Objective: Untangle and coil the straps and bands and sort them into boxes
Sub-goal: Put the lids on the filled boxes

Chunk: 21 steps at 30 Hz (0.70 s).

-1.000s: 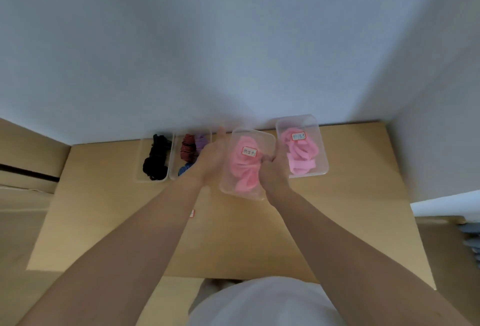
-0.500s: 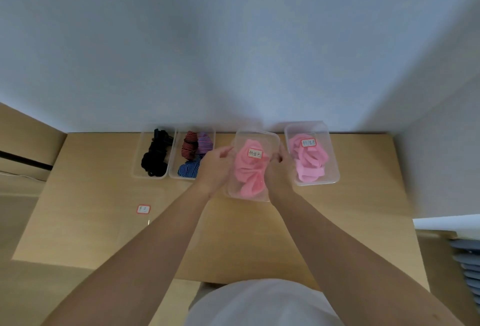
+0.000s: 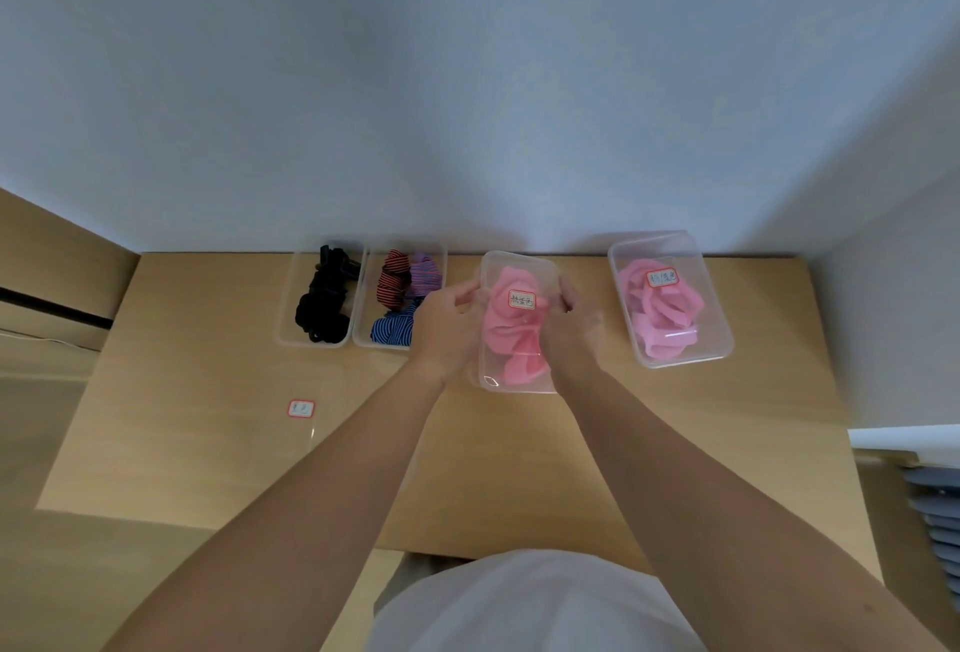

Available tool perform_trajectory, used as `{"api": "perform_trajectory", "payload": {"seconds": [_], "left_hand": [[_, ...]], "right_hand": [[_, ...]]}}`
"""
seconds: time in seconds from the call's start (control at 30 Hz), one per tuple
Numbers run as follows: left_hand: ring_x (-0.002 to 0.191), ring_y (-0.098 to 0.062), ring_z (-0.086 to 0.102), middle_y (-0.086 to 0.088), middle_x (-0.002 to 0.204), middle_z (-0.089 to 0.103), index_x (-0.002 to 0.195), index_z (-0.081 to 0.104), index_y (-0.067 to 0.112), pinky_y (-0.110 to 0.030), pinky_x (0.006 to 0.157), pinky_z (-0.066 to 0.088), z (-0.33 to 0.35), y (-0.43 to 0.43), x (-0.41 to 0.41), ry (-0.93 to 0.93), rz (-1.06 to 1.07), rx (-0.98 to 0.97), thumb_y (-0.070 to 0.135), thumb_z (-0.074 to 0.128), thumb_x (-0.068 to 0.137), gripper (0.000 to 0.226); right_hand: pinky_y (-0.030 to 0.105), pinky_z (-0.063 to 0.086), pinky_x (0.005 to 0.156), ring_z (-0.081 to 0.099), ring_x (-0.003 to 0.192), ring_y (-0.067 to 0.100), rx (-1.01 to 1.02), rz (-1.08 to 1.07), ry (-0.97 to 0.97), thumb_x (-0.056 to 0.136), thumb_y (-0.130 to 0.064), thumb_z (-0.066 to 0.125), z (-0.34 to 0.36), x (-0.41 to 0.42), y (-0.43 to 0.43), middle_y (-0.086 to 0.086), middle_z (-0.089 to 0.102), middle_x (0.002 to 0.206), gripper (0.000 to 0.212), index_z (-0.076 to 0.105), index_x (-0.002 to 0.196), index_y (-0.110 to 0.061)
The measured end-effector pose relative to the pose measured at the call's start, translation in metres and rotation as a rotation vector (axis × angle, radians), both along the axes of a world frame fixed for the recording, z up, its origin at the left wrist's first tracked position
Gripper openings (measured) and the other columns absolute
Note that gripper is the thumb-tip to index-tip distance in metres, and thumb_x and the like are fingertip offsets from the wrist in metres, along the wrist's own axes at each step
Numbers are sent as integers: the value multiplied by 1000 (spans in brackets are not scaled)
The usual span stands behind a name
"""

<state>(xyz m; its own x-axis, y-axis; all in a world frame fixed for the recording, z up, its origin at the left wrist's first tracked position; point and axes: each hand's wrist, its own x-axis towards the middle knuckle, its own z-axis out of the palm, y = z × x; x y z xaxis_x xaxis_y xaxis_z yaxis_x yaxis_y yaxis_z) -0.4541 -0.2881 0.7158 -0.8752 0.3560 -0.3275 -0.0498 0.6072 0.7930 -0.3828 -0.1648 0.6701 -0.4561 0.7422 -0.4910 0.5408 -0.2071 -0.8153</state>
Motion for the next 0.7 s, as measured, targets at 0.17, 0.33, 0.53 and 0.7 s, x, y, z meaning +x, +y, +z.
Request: {"api": "perform_trajectory", "payload": {"seconds": [0.17,0.33,0.53,0.7], "left_hand": [[126,-15,60,-3,137,65,138,61,11,-38,111,47,-1,1,-2,22,-5,-11,28,61,102,40],[114,-18,64,-6,123,72,131,67,8,-27,102,46,-5,1,-7,36,-4,-71,19,64,98,35],[119,-17,64,-4,129,70,131,68,12,-20,95,43,-5,2,-11,32,6,-111,17,68,95,36],[117,-17,65,-3,125,72,127,72,16,-19,90,41,-8,4,-15,76,-7,-139,18,65,96,31]], "right_hand": [[33,39,109,53,132,27,73,128,-10,103,-37,51,6,5,-4,6,54,147,54,40,153,-19],[33,38,105,51,133,29,186,247,-56,101,-42,55,6,6,-6,13,54,145,65,33,156,-14],[31,40,89,56,119,32,320,302,-112,100,-38,57,6,6,-9,14,60,129,58,43,146,-7],[42,49,88,56,121,34,403,354,-187,101,-40,51,6,0,-11,13,49,146,58,38,146,-6]]}}
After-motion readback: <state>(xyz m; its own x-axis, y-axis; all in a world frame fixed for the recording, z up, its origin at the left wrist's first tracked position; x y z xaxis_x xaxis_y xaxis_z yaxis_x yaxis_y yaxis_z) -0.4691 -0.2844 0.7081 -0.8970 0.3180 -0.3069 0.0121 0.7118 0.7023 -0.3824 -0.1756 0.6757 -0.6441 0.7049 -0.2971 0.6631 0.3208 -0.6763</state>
